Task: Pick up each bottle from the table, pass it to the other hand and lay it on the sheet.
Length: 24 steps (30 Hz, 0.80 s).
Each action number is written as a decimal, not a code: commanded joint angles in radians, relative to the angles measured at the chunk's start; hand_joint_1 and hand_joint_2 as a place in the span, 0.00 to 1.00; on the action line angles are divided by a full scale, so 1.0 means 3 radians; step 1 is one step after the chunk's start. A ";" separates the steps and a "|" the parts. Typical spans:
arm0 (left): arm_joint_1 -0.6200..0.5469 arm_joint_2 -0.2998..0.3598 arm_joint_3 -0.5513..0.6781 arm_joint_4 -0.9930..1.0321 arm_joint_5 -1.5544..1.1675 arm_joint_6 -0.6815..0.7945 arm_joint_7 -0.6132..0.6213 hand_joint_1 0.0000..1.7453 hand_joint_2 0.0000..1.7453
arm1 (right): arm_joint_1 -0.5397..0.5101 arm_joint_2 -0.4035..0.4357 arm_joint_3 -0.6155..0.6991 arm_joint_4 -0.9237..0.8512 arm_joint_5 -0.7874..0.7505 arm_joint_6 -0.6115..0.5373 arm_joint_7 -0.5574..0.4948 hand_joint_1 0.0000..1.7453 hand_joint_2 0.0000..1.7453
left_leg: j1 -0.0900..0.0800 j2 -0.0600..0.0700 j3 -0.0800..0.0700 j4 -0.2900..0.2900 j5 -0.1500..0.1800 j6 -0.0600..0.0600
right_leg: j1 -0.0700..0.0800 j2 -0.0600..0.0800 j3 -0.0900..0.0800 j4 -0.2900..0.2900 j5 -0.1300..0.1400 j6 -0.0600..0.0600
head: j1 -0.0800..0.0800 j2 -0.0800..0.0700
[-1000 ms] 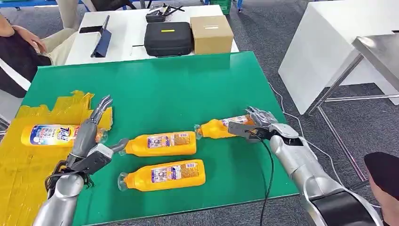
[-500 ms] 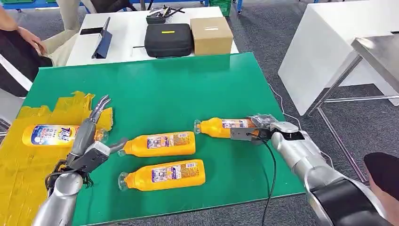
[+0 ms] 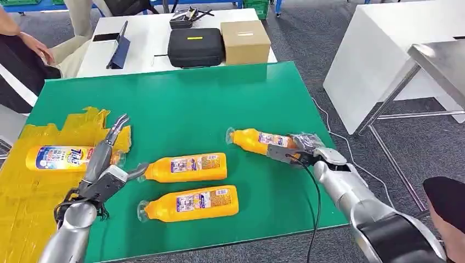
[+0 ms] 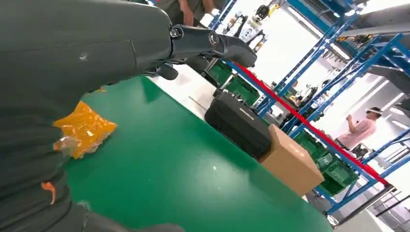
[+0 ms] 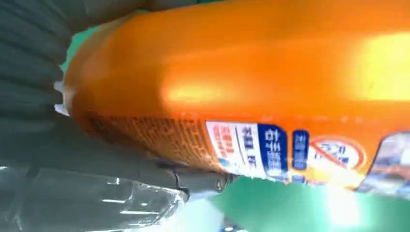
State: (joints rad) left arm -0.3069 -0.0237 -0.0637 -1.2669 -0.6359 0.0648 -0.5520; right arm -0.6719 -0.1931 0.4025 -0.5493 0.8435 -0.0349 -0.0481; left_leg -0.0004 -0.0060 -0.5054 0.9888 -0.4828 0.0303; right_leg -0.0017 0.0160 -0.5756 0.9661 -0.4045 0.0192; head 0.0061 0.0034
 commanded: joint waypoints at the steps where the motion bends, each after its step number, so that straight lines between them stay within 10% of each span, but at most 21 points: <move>1: -0.0019 -0.0013 0.0058 0.0070 -0.0025 -0.0067 0.0014 0.00 1.00 | 0.0398 0.0357 -0.0711 -0.0694 -0.0294 -0.0509 -0.0110 1.00 1.00 | 0.0001 0.0003 -0.0005 -0.0003 -0.0001 -0.0007 | 0.0001 0.0000 -0.0007 -0.0001 0.0000 -0.0002 | 0.0000 -0.0001; 9: -0.0239 -0.0122 0.0079 0.0261 0.0422 -0.0451 0.0149 0.00 1.00 | 0.0959 0.0695 -0.1086 -0.1726 -0.0648 -0.1206 -0.0537 1.00 1.00 | 0.0002 -0.0006 -0.0025 -0.0001 0.0001 -0.0004 | 0.0002 -0.0006 -0.0026 0.0001 -0.0001 -0.0001 | 0.0000 -0.0001; 24: -0.0363 -0.0139 0.0151 0.0290 0.1022 -0.0877 0.0424 0.00 1.00 | 0.0940 0.0923 -0.1017 -0.1722 -0.1144 -0.1224 -0.1088 1.00 1.00 | 0.0002 -0.0001 -0.0031 0.0000 0.0000 -0.0004 | 0.0001 -0.0003 -0.0034 0.0002 -0.0001 -0.0001 | 0.0000 -0.0001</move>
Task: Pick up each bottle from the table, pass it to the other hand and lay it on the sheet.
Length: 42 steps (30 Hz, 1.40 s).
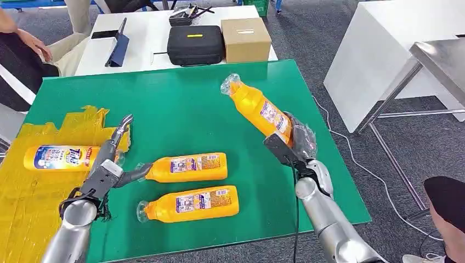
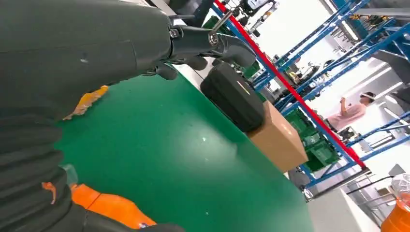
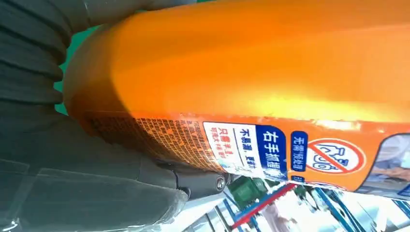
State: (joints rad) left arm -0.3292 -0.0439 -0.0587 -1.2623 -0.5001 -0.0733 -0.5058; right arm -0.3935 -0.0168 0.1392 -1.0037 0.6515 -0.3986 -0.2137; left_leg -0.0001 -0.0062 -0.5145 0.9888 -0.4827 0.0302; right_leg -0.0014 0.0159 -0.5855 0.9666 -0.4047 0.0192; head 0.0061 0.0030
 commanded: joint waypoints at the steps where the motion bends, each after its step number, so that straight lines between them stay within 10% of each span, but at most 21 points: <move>1: -0.0332 -0.0074 0.0109 0.0292 0.0627 -0.0474 0.0311 0.00 1.00 | 0.0010 0.0391 -0.0094 -0.0215 -0.0561 0.0002 -0.0598 1.00 1.00 | 0.0001 0.0000 0.0001 0.0000 -0.0001 -0.0005 | 0.0001 -0.0004 0.0000 0.0001 -0.0001 -0.0001 | 0.0000 0.0000; 18: -0.0785 -0.0288 -0.0886 0.0659 0.1098 -0.0843 0.0481 0.00 1.00 | -0.0493 0.0797 0.0834 0.0793 -0.1589 0.1758 -0.1159 1.00 1.00 | 0.0000 0.0001 -0.0002 -0.0001 0.0001 -0.0004 | 0.0000 -0.0002 -0.0002 0.0000 0.0000 0.0000 | 0.0000 0.0000; 42: -0.0495 -0.0253 -0.0871 0.0187 0.1333 -0.0999 0.0518 0.00 1.00 | -0.0666 0.0909 0.0974 0.1322 -0.1265 0.1376 -0.1095 1.00 1.00 | 0.0000 0.0004 0.0004 -0.0004 -0.0002 -0.0007 | 0.0000 -0.0001 0.0003 -0.0001 -0.0003 -0.0001 | 0.0000 0.0000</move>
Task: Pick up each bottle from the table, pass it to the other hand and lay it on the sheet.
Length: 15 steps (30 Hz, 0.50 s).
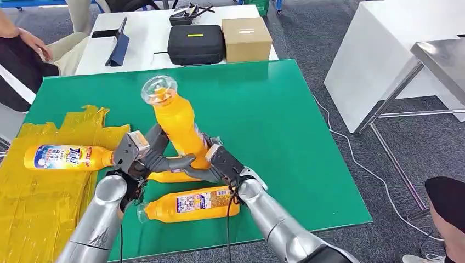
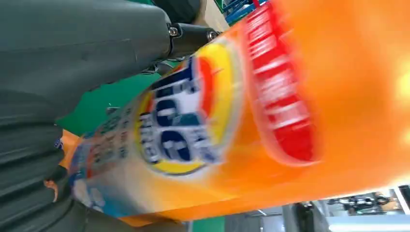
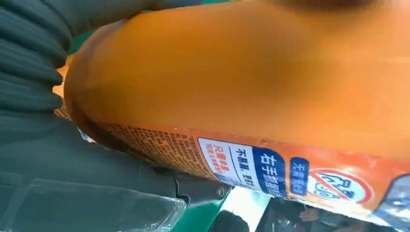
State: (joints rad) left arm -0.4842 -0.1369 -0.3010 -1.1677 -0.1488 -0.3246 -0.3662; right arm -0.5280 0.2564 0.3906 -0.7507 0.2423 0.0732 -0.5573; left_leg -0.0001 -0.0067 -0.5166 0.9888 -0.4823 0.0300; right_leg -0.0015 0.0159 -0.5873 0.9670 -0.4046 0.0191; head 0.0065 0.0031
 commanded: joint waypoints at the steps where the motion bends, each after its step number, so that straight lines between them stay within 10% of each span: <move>1: 0.0041 0.0047 -0.0073 -0.0181 0.0191 -0.0167 0.0068 0.00 1.00 | -0.0212 -0.0006 0.0140 0.0488 0.0135 -0.0266 0.0071 1.00 1.00 | 0.0000 0.0005 0.0007 -0.0003 -0.0002 -0.0005 | 0.0000 0.0001 0.0005 -0.0002 -0.0001 0.0000 | -0.0001 0.0000; 15: 0.0063 0.0055 -0.0207 -0.0377 0.0329 -0.0185 0.0184 0.00 1.00 | -0.0149 -0.0031 0.0130 0.0466 0.0194 -0.0349 0.0079 1.00 1.00 | 0.0000 0.0000 0.0008 -0.0004 -0.0002 -0.0005 | 0.0000 -0.0005 0.0007 -0.0003 -0.0003 0.0000 | -0.0001 0.0000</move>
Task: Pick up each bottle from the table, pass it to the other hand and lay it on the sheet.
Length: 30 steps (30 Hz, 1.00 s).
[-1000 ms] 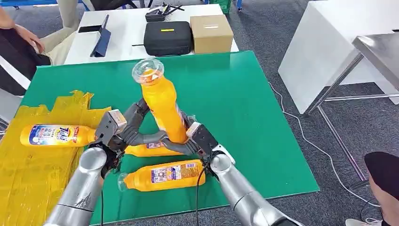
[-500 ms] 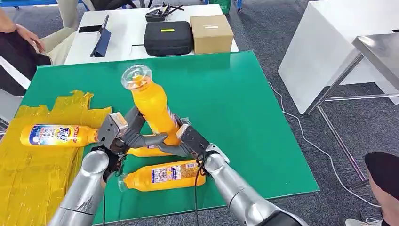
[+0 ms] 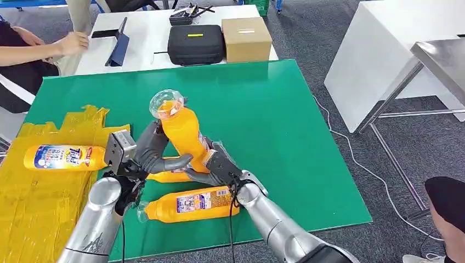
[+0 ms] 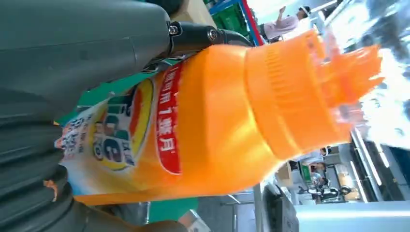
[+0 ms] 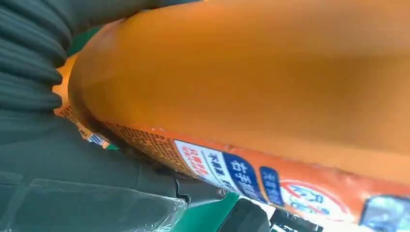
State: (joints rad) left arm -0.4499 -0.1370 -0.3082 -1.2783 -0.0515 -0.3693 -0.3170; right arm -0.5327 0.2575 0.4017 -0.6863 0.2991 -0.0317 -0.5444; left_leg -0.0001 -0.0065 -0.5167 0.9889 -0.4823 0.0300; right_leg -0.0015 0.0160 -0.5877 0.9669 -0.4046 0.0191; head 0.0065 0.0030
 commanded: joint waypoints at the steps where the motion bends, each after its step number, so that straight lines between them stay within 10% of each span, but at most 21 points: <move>1: -0.0052 0.0056 -0.0183 -0.0008 0.0004 -0.0036 0.0019 0.00 1.00 | -0.0133 -0.0035 0.0093 0.0252 0.0005 0.0000 0.0036 1.00 1.00 | 0.0000 -0.0001 0.0007 -0.0003 -0.0002 -0.0004 | 0.0000 -0.0005 0.0007 -0.0002 -0.0003 0.0000 | -0.0001 0.0000; 15: -0.0101 0.0000 -0.0366 0.0134 0.0045 -0.0054 0.0001 0.00 1.00 | -0.0120 -0.0025 0.0066 0.0257 0.0029 -0.0022 0.0042 1.00 1.00 | 0.0000 -0.0005 0.0005 -0.0002 0.0000 -0.0003 | 0.0000 -0.0009 0.0006 -0.0002 -0.0002 0.0000 | 0.0000 0.0000; 30: -0.0236 0.0030 -0.0469 0.0389 0.0103 0.0001 -0.0023 0.00 1.00 | -0.0177 -0.0030 0.0170 0.0358 -0.0191 0.0802 -0.0157 1.00 1.00 | -0.0001 -0.0003 0.0006 -0.0003 -0.0001 -0.0004 | -0.0001 -0.0008 0.0006 -0.0002 -0.0002 0.0000 | 0.0000 0.0000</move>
State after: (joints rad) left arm -0.4709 -0.1377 -0.3884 -1.2608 -0.0229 -0.3689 -0.3250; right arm -0.5288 0.2586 0.4002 -0.6439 0.2327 0.1885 -0.5871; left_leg -0.0001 -0.0064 -0.5166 0.9889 -0.4823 0.0300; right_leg -0.0014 0.0160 -0.5880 0.9669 -0.4046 0.0191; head 0.0065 0.0031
